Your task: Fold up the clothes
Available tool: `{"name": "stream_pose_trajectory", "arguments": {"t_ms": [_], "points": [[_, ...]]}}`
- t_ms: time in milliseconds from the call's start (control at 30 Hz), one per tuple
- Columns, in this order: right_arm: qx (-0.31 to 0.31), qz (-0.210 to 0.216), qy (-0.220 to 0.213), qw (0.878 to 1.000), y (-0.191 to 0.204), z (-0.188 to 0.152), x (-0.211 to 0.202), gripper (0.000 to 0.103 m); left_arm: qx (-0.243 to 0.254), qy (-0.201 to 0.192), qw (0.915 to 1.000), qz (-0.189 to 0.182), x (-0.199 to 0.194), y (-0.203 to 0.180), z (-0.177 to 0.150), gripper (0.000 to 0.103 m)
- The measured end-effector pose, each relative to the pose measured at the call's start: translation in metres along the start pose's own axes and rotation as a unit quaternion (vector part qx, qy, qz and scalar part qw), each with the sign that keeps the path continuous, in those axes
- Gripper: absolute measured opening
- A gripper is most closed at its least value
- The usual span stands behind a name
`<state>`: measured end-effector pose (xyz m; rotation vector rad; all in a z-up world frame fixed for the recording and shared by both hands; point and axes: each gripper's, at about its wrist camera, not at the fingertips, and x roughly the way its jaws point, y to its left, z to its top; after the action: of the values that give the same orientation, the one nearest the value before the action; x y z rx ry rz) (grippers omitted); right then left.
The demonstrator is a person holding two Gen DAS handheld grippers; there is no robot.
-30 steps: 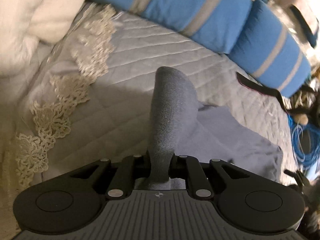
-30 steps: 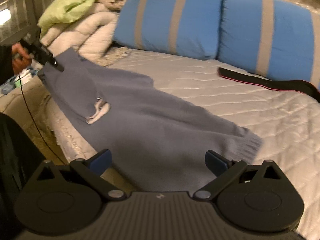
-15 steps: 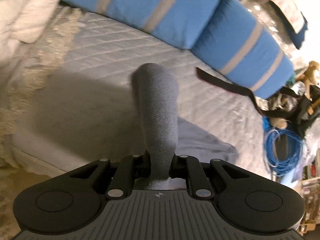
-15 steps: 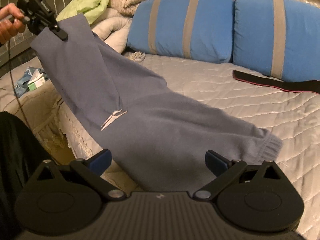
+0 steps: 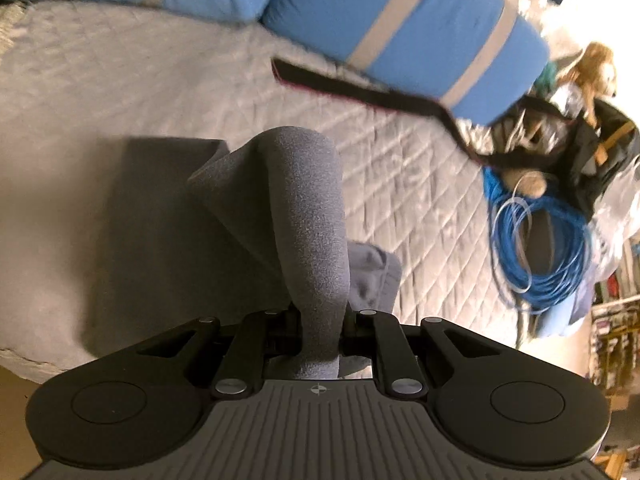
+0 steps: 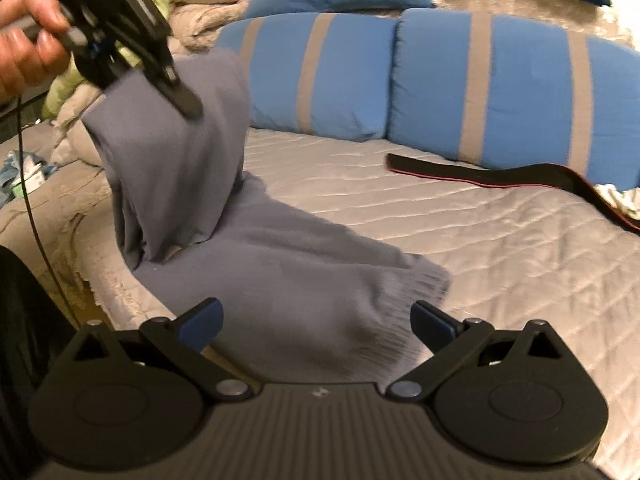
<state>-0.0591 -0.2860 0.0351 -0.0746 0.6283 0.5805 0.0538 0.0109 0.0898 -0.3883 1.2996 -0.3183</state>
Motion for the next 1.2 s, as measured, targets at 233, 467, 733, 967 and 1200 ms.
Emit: {"name": "stream_pose_trajectory", "arguments": {"t_ms": [233,467,733,967,1200], "points": [[0.004,-0.035,0.013,0.999,-0.013,-0.006,-0.013,0.103,0.012,0.056,0.9975,-0.043,0.065,-0.025,0.001,0.045],[0.034,-0.014,0.027,0.999,-0.022,-0.011,-0.005,0.103,0.084,0.018,0.9938,-0.07,0.053,-0.037,-0.01,0.064],[0.113,0.044,0.03,0.992,-0.035,0.002,0.031,0.094,0.098,-0.114,0.988,0.036,0.017,0.021,-0.02,0.064],[0.238,0.09,0.079,0.964,-0.057,0.006,0.089,0.071,0.058,-0.185,0.9765,0.094,0.013,0.083,-0.022,0.064],[0.309,0.091,0.111,0.94,-0.066,-0.007,0.122,0.035,-0.004,-0.179,0.9805,0.082,0.019,0.121,-0.016,0.064]]}}
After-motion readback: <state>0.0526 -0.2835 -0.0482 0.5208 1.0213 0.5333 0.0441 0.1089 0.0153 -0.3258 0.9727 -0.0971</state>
